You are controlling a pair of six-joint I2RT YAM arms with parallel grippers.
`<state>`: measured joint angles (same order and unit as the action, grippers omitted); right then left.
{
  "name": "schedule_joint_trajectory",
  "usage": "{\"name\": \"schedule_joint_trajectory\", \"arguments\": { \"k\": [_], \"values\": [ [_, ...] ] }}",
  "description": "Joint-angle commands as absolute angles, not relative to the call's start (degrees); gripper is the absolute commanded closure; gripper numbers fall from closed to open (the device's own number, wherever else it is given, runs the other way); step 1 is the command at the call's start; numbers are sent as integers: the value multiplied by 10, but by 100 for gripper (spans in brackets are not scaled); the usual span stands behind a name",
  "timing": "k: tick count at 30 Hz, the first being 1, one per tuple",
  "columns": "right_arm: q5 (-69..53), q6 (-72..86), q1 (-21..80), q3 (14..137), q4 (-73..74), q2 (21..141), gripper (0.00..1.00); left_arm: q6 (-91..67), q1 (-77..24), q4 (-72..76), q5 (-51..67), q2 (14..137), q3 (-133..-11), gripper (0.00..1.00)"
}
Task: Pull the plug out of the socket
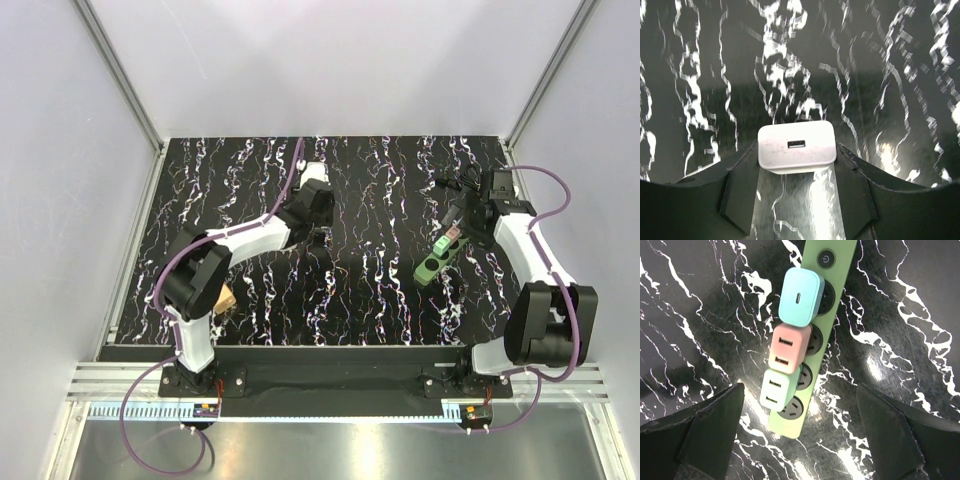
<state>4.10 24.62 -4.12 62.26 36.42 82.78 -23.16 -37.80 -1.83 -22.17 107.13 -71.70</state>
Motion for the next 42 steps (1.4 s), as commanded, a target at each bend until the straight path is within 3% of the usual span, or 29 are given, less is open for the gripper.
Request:
{"name": "schedule_joint_trajectory", "arguments": {
  "k": [1,12,16,23,31,34,42],
  "values": [
    [53,235,-36,634,384,799,0,-263,-381,-37,-242,1048,-707,100],
    [77,222,-19,609,394,763,0,-267,-403,-70,-299,1048,-688,100],
    [78,220,-19,604,395,759,0,-266,-404,-76,-313,1050,-690,84],
    [77,216,-19,602,395,763,0,-263,-403,-83,-319,1067,-701,68],
    [75,215,-19,596,385,773,0,-258,-407,-70,-332,1058,-695,27],
    [73,216,-18,592,382,769,0,-252,-408,-53,-339,1046,-685,18],
    [65,221,-17,592,379,773,0,-223,-428,54,-337,972,-621,10]
  ]
}}
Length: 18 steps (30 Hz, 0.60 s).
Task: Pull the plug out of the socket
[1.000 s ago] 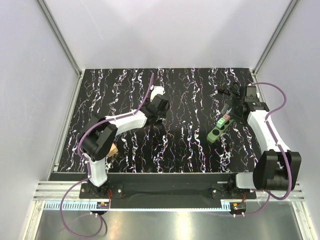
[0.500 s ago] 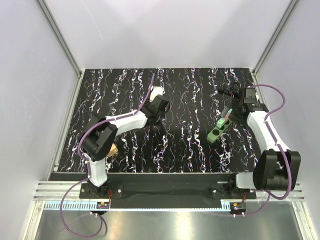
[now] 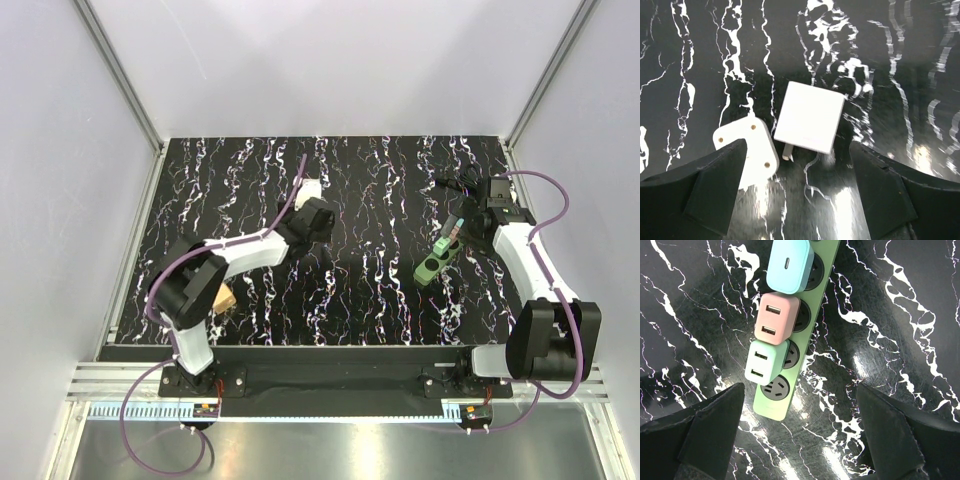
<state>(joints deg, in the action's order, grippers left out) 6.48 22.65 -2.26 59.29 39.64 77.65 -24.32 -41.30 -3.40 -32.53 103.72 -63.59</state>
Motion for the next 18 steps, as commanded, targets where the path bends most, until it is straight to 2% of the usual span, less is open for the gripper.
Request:
{"name": "schedule_joint_trajectory", "arguments": {
  "k": [1,3,5,8,12,18],
  "values": [
    [60,222,-17,593,378,776,0,-208,-432,93,-327,966,-604,11],
    [55,226,-17,597,377,780,0,-190,-446,130,-284,953,-593,13],
    [48,229,-17,599,374,785,0,-159,-456,186,-248,948,-580,21],
    [32,233,-17,605,368,797,0,-128,-476,249,-179,954,-577,23],
    [35,255,-18,619,369,815,0,-123,-485,300,-22,1005,-605,25],
    [43,279,-27,621,333,815,0,-113,-525,337,47,1072,-671,27]
  ]
}}
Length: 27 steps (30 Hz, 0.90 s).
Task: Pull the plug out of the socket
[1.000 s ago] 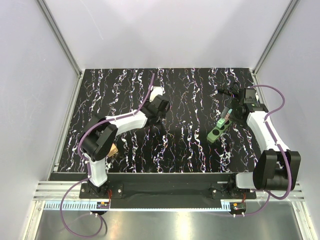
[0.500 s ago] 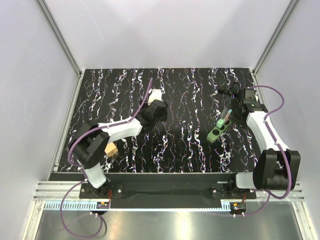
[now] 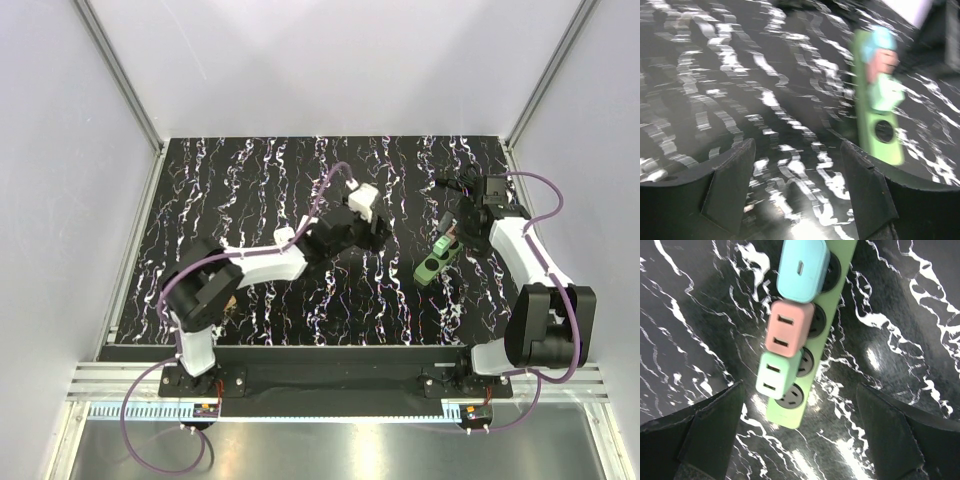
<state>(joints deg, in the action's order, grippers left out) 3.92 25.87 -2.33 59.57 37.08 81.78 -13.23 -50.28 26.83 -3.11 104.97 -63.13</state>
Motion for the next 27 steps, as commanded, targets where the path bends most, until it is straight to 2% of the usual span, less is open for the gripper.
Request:
{"name": "schedule_joint_trajectory", "arguments": {
  "k": [1,8,18,27],
  "values": [
    [40,286,-29,619,317,816,0,-106,-531,334,49,1078,-688,27],
    [2,338,-68,547,196,811,0,-78,-566,312,67,1122,-744,25],
    [10,324,-92,531,139,846,0,-77,-582,248,58,1208,-852,17],
    [-16,342,-96,524,107,886,0,-98,-591,206,61,1293,-954,18]
  ]
}}
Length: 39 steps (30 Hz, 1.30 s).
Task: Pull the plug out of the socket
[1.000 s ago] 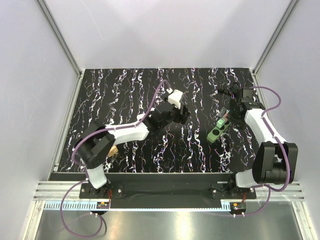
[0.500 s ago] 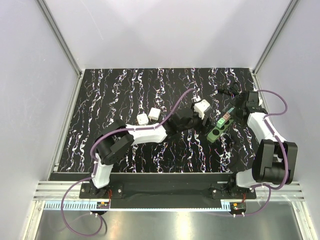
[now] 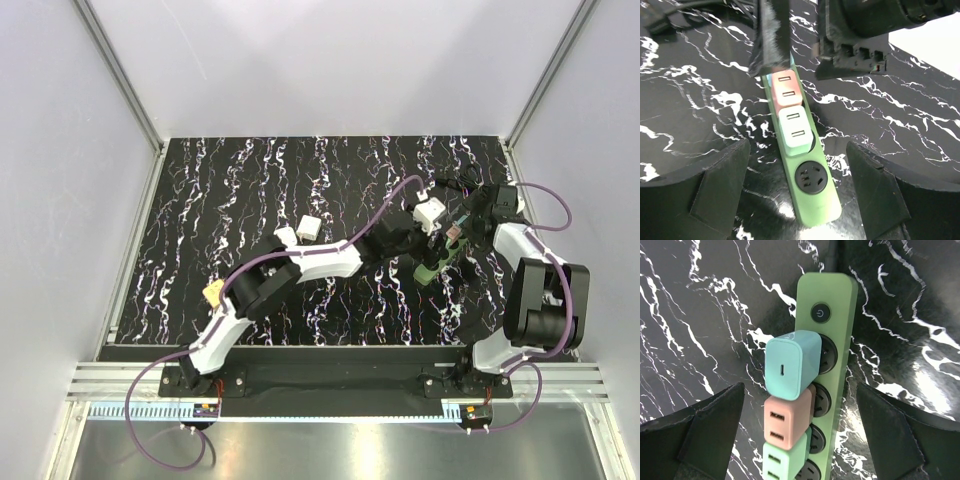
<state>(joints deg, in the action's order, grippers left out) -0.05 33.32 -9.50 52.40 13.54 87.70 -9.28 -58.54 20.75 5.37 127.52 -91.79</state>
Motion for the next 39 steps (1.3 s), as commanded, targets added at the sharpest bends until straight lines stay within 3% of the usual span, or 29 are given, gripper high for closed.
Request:
{"name": "schedule_joint_trajectory", "arguments": {
  "k": [1,32,39],
  "values": [
    [-18,343,-96,526,107,893,0,-98,-591,198,62,1299,-970,18],
    [-5,363,-96,527,103,938,8,-111,-593,129,74,1375,-1081,32],
    [-4,365,-96,527,103,937,8,-116,-593,116,76,1391,-1109,41]
  ]
}}
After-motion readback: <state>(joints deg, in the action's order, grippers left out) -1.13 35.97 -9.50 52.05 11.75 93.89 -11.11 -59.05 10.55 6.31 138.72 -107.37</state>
